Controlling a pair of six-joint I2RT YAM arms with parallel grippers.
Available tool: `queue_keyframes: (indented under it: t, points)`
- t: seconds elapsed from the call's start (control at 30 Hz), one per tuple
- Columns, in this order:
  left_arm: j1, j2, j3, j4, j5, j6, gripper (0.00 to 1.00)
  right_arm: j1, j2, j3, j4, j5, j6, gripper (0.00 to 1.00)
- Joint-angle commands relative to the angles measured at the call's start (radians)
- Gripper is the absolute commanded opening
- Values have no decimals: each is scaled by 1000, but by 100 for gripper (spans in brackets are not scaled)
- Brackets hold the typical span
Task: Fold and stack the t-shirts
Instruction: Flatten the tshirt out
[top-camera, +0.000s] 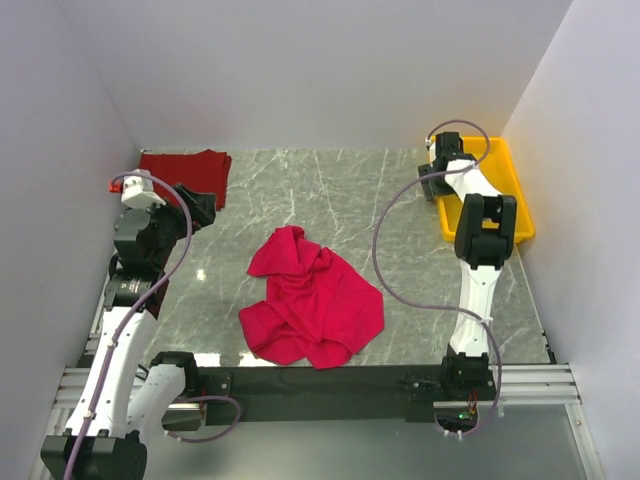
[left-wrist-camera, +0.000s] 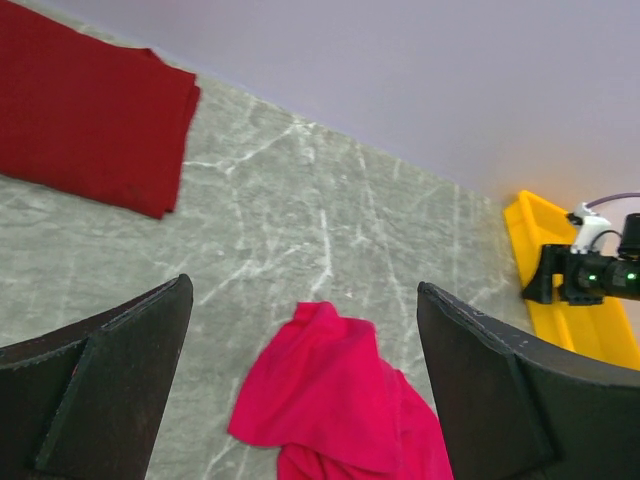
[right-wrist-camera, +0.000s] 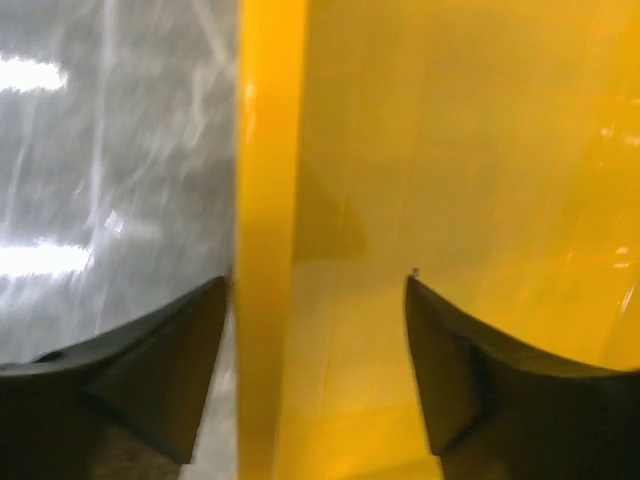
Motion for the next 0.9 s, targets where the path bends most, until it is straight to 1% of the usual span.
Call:
queue_keyframes:
  t: [0.0, 0.03, 0.1, 0.13, 0.23, 0.3, 0.33, 0.37, 0.4, 0.43, 0.47, 0.5, 0.53, 0.57, 0.6, 0.63, 0.67, 0.7, 0.77, 0.8, 0.87]
  points:
    - [-3, -10, 65, 47, 87, -19, 99, -1, -214, -148, 124, -61, -98, 80]
    - [-3, -3, 68, 48, 115, -19, 99, 3, -287, -180, 134, -82, -113, 82]
    - [-3, 32, 79, 48, 173, -21, 100, 10, -352, -246, 145, -125, -144, 85]
    - [-5, 49, 83, 47, 239, -22, 99, 13, -404, -260, 139, -142, -153, 85]
    - [-29, 128, 115, 4, 333, -15, 99, 26, -507, -325, 116, -216, -189, 86]
    - [-80, 200, 149, -39, 350, 19, 98, 40, -561, -397, 97, -281, -221, 86]
    - [-106, 225, 163, -88, 350, 33, 98, 54, -611, -424, 79, -387, -239, 86]
    - [-162, 271, 174, -109, 324, 66, 96, 80, -636, -472, 53, -460, -268, 86]
    - [-193, 293, 197, -129, 306, 82, 96, 86, -660, -501, -1, -530, -323, 85]
    - [-225, 314, 206, -163, 289, 97, 95, 92, -711, -532, -27, -714, -359, 84]
    - [-291, 352, 217, -174, 250, 126, 95, 97, -737, -600, -56, -805, -405, 83]
    - [-322, 371, 232, -186, 229, 142, 94, 102, -795, -642, -100, -905, -498, 83]
    - [-352, 406, 240, -194, 212, 174, 94, 103, -823, -680, -116, -977, -538, 83]
    - [-415, 426, 250, -217, 174, 194, 93, 106, -846, -745, -137, -1094, -581, 83]
    - [-446, 446, 276, -228, 151, 214, 93, 112, -886, -771, -166, -1128, -630, 82]
    - [-478, 469, 290, -240, 131, 258, 93, 112, -900, -793, -170, -1148, -631, 82]
    - [-536, 513, 303, -261, 106, 283, 92, 115, -914, -822, -177, -1180, -631, 82]
    - [-564, 538, 325, -269, 51, 304, 91, 115, -929, -830, -190, -1185, -623, 82]
    - [-625, 612, 352, -277, 6, 367, 90, 112, -944, -848, -196, -1172, -599, 81]
    - [-644, 635, 358, -274, -41, 386, 89, 111, -957, -854, -194, -1162, -585, 80]
    - [-690, 707, 384, -274, -47, 444, 88, 103, -972, -869, -185, -1145, -543, 80]
